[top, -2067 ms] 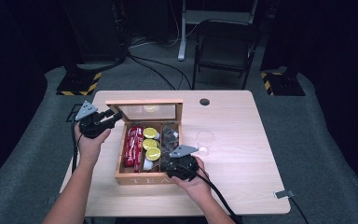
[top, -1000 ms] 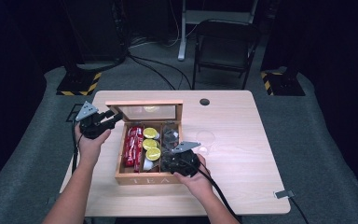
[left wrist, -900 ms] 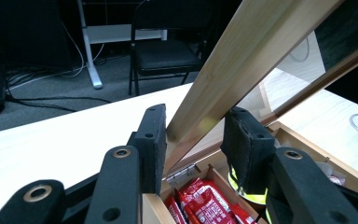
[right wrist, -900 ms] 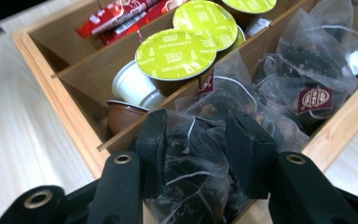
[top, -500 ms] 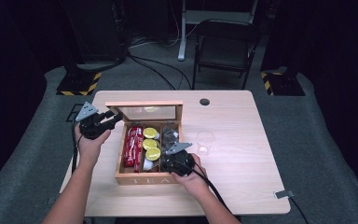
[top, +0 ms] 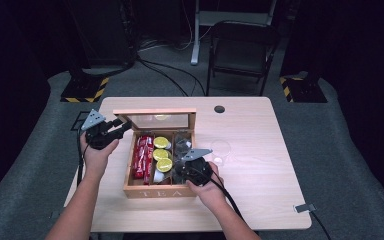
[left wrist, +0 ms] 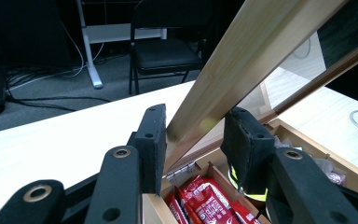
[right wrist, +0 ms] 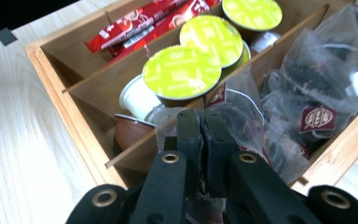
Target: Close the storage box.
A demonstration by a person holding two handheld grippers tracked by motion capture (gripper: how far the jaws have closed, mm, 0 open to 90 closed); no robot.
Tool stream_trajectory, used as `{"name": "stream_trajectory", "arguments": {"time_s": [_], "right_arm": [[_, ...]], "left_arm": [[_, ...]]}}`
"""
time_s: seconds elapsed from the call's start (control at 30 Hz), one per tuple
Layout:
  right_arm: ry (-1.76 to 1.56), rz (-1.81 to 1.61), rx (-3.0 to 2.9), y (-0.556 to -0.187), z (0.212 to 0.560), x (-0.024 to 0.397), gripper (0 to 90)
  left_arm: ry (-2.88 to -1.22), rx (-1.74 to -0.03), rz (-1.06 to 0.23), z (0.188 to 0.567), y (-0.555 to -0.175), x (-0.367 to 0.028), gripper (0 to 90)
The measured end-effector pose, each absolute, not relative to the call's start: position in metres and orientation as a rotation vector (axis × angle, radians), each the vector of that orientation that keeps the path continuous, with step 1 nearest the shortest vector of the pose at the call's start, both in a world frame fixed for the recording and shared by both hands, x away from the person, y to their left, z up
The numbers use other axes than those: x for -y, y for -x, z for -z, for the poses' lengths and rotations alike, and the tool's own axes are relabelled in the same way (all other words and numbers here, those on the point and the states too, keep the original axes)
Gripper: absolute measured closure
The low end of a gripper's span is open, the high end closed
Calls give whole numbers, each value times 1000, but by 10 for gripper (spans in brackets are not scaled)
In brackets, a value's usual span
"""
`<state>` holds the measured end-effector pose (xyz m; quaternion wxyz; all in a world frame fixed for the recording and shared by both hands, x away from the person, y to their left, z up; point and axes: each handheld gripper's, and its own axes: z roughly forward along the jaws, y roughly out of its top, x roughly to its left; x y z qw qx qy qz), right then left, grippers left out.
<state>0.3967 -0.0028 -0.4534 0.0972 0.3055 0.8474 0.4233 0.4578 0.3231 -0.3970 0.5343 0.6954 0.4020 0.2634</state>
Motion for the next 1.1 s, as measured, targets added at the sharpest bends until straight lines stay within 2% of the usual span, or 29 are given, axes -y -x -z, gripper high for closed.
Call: {"name": "stream_trajectory", "arguments": {"time_s": [0.33,0.63,0.7,0.8,1.1], "right_arm": [[-878,-1308,-2438,-396,438,7,875],[-908,-1263,-2477,-398,446,7,866],[-907,-1257,-2482,-398,446,9,827],[-894,-1251,-2496,-398,448,11,817],[-903,-1248,-2489,-396,449,9,662]], "left_arm": [[-1658,-959,-629,397,-458,-323,599],[-1659,-959,-627,397,-458,-323,599],[-1660,-959,-627,397,-458,-323,599],[-1661,-960,-628,397,-458,-323,599],[-1662,-958,-627,397,-458,-323,599]]}}
